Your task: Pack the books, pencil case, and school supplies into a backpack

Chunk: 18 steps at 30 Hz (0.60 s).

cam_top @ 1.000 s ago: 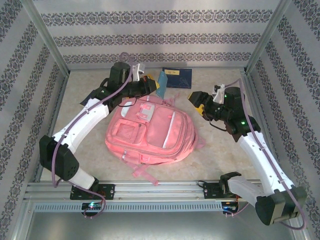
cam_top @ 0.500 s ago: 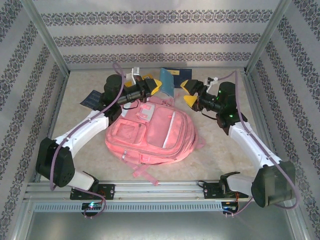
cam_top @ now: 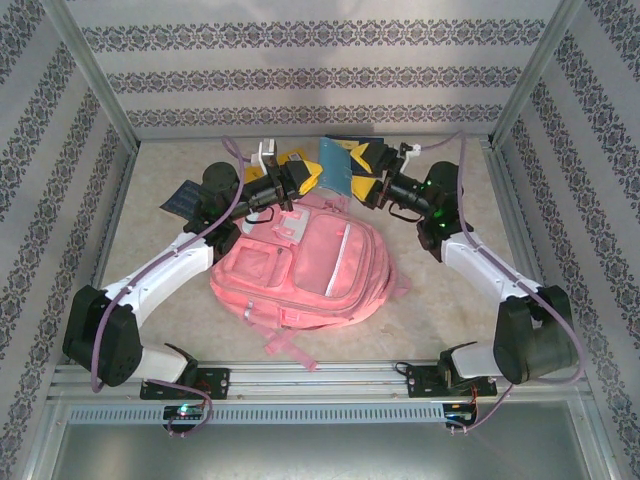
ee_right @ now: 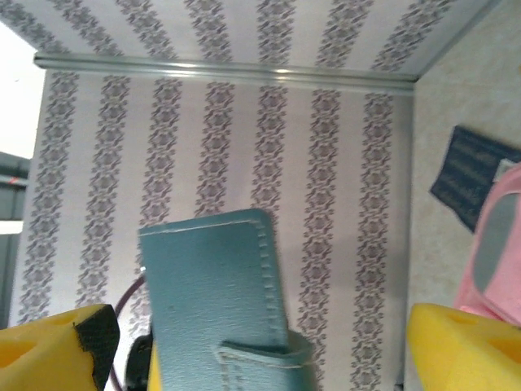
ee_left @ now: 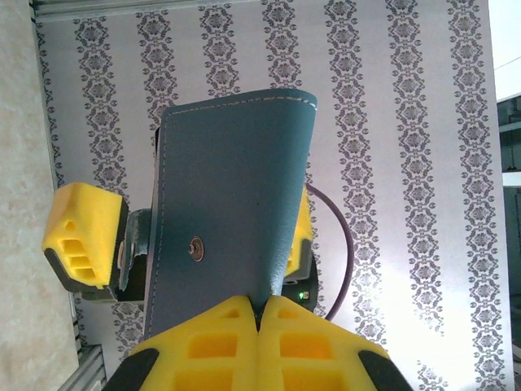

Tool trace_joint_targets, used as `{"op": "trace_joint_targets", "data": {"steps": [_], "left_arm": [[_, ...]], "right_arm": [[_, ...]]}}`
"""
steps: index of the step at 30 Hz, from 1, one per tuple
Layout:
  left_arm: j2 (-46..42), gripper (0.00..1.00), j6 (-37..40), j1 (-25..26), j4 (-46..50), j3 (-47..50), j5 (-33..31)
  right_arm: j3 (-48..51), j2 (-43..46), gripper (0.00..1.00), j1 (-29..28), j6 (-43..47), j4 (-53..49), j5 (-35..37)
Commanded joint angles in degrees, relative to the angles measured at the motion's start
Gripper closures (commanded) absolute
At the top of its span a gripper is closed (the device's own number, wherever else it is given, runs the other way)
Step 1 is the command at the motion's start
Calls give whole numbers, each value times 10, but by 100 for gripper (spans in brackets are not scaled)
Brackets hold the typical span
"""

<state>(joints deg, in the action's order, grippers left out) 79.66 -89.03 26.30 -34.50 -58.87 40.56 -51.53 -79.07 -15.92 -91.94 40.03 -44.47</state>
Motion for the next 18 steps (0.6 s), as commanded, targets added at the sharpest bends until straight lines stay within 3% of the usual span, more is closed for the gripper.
{"op": "trace_joint_targets", "data": {"steps": [1, 7, 10, 15, 18], "left_arm": [[-15, 100, -18, 9, -58, 0, 13], [-11, 100, -33, 16, -74, -4, 21], [-11, 100, -40, 16, -75, 4, 19], [-11, 100, -40, 17, -61, 3, 23], [-15, 100, -31, 17, -41, 6, 24]], "right_arm": [[-4, -12, 9, -13, -40, 87, -17], [4, -18, 9, -18, -55, 110, -15], [1, -18, 14, -22, -68, 132, -18], [8, -12, 39, -19, -94, 170, -20], [23, 2, 49, -17, -94, 170, -23]]}}
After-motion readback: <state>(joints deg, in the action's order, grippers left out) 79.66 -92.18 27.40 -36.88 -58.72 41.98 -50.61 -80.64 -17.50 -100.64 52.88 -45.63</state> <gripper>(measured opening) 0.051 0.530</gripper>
